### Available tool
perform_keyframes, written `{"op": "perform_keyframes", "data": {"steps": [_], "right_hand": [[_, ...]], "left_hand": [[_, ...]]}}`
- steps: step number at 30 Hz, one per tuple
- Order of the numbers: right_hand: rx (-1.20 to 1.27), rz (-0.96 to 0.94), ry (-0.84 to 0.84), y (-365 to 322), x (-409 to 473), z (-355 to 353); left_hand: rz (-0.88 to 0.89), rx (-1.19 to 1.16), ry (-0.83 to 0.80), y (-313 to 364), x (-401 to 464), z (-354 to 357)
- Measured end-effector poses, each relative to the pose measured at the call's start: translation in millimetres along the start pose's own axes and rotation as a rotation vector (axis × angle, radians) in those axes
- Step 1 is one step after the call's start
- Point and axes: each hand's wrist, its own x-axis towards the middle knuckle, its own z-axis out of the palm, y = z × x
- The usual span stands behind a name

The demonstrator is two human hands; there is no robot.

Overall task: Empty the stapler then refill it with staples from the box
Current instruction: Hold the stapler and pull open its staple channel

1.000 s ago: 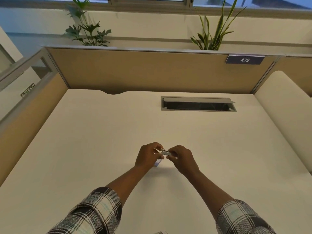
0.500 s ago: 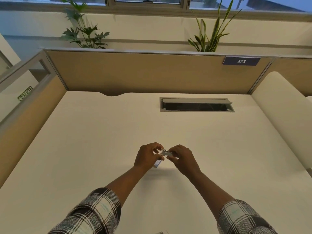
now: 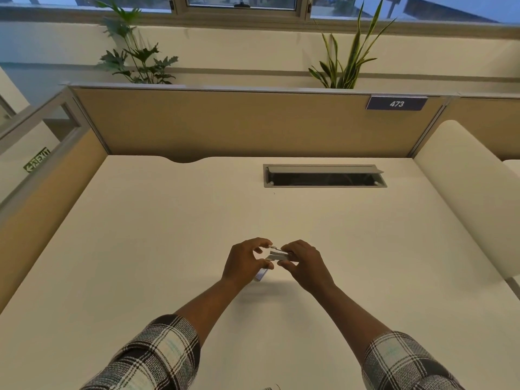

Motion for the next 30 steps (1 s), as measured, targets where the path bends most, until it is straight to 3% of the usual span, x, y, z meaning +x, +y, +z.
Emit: {"op": "perform_keyframes", "data": {"steps": [11,24,30], "right_hand": [[0.035,0.024,0.009,-4.7,-3.2,0.6],[0.0,0.026,0.023,1.6,-2.8,-2.3],[0.045,0.03,0.037,-2.9,-4.8,-2.9]], "left_hand": [[-0.046,0.113,0.074,-2.0,-0.6,3.0],[0.051,0.089,0.004,0.4,-1.2,4.0],[0.002,0.056,0.076,5.3,-1.4,7.1]]}}
